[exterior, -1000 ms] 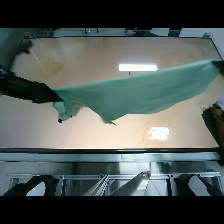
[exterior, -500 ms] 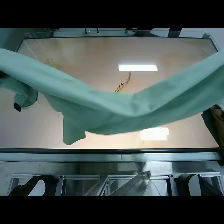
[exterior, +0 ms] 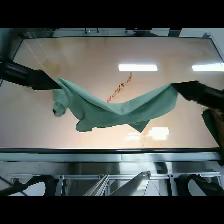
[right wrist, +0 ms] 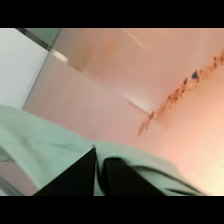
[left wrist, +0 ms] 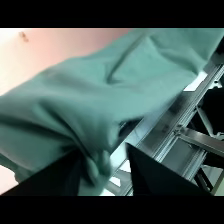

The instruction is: Fold the shirts.

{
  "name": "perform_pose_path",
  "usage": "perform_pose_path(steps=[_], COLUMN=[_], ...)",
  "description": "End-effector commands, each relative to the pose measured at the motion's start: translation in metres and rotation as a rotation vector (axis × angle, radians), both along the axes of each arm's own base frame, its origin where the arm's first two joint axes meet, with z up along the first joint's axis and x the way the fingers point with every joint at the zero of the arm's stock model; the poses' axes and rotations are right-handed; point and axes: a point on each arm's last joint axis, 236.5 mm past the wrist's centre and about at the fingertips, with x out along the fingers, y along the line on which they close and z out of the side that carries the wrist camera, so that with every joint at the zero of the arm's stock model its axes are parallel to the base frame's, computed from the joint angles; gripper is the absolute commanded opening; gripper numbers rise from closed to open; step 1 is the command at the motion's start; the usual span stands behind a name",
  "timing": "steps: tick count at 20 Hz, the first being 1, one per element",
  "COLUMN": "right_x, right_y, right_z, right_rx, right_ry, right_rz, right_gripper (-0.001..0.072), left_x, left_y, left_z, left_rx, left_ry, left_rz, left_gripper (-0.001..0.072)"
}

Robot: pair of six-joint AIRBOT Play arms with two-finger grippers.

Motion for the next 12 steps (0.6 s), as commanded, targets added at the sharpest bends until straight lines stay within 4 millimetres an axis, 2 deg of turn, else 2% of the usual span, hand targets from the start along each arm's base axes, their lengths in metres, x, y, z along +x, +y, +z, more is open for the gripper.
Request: perform_pose_path(steps=[1,2,6,8,10,11,12], right_x=[0.036,0.040,0.023,0.003,-0.013,-0.015,-0.014], right_y=[-0.005,-0.013,-0.064,-0.095,-0.126,-0.136,-0.141], right_z=[-0.088,-0.101,-0.119,-0.139,-0.162,-0.168,-0.173], right_rx=[-0.066,-0.073,-0.103,-0.164,-0.226,-0.232,-0.219], right_ry=[0.155,0.188,0.268,0.354,0.450,0.469,0.483], right_rz=[-0.041,-0.045,-0.057,-0.072,-0.120,-0.141,-0.156], right_gripper=[0.0468,0.0539,0.0539,0.0541,0.0548,0.0548,0.0548], left_x=[0.030,0.034,0.023,0.000,-0.034,-0.047,-0.061], left_y=[0.021,0.029,0.069,0.074,0.066,0.060,0.052], left_z=[-0.090,-0.101,-0.115,-0.124,-0.139,-0.150,-0.160], left_rx=[0.077,0.071,0.035,0.014,-0.004,-0.007,-0.005], left_ry=[0.179,0.225,0.445,0.521,0.591,0.611,0.627], left_rz=[0.044,0.057,0.162,0.210,0.253,0.281,0.304], left_gripper=[0.0351,0.0350,0.0350,0.0350,0.0351,0.0436,0.0720])
